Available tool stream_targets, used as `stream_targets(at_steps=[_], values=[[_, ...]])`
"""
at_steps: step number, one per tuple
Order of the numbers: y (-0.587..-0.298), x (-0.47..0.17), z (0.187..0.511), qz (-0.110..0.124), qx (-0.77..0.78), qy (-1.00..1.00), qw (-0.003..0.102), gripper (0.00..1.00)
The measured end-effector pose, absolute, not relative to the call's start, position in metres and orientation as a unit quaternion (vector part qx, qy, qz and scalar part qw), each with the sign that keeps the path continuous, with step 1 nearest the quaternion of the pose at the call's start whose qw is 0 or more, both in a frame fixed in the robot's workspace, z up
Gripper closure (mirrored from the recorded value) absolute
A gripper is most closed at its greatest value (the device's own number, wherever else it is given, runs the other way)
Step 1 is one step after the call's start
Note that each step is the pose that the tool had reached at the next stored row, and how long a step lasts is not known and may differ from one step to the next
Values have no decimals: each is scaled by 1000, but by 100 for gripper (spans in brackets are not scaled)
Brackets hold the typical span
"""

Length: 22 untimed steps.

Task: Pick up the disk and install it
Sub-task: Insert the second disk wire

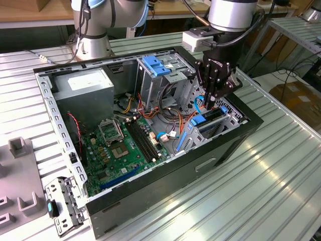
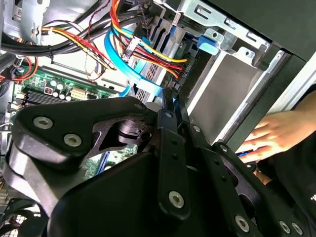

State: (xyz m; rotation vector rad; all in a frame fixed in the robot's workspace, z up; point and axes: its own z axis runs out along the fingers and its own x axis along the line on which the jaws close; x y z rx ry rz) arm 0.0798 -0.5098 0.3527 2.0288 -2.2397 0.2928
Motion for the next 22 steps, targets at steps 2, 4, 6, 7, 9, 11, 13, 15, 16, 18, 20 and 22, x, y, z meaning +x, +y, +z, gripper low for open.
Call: stream_targets(at_steps=[2,4,6,7,9,11,13,15,16,18,20,22], values=[[-512,79,352,89,668,-738,45,84],[-515,79,352,83,668,-738,40,84],[-518,79,351,80,668,-739,37,84],[-520,79,351,80,668,-739,34,84],[-521,78,351,82,668,-739,30,84],[-521,76,350,84,669,-738,28,84],[-522,76,350,81,669,-738,24,84],[-523,76,350,81,669,-738,22,84],[-523,76,350,80,669,-738,21,84],[-524,76,350,79,669,-739,17,84],[-526,76,350,81,669,-739,12,84],[-527,75,350,81,670,-738,7,84]])
